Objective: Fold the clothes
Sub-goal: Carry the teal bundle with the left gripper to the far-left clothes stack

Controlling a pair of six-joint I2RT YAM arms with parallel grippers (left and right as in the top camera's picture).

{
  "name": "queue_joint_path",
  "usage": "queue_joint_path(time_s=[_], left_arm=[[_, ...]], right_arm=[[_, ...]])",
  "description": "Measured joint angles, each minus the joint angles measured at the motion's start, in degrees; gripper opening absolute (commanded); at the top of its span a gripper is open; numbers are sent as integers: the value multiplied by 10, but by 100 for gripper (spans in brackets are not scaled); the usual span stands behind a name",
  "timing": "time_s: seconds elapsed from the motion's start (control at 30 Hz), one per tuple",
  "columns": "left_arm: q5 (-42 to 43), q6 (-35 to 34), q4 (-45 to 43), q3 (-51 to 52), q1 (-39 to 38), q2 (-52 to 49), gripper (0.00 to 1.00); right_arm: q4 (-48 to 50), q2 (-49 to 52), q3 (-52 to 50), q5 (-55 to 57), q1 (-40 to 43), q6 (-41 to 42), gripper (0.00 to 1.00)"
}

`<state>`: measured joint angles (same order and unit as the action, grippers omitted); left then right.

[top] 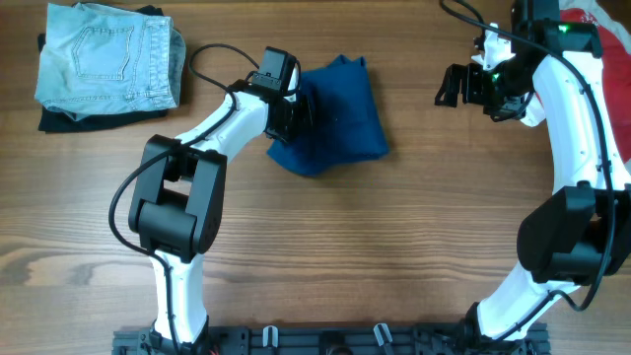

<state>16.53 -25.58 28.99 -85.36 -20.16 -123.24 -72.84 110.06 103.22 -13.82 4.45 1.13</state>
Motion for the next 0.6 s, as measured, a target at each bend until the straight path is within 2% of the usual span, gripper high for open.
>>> queue_joint_path(time_s=[0.23, 0.6], left_arm=[[0, 0, -8, 4, 6, 8, 4], [-8, -5, -10, 9, 41, 120, 4]], right_arm=[[0, 0, 0, 0, 0, 0, 100], [0, 0, 0, 0, 0, 0, 100]])
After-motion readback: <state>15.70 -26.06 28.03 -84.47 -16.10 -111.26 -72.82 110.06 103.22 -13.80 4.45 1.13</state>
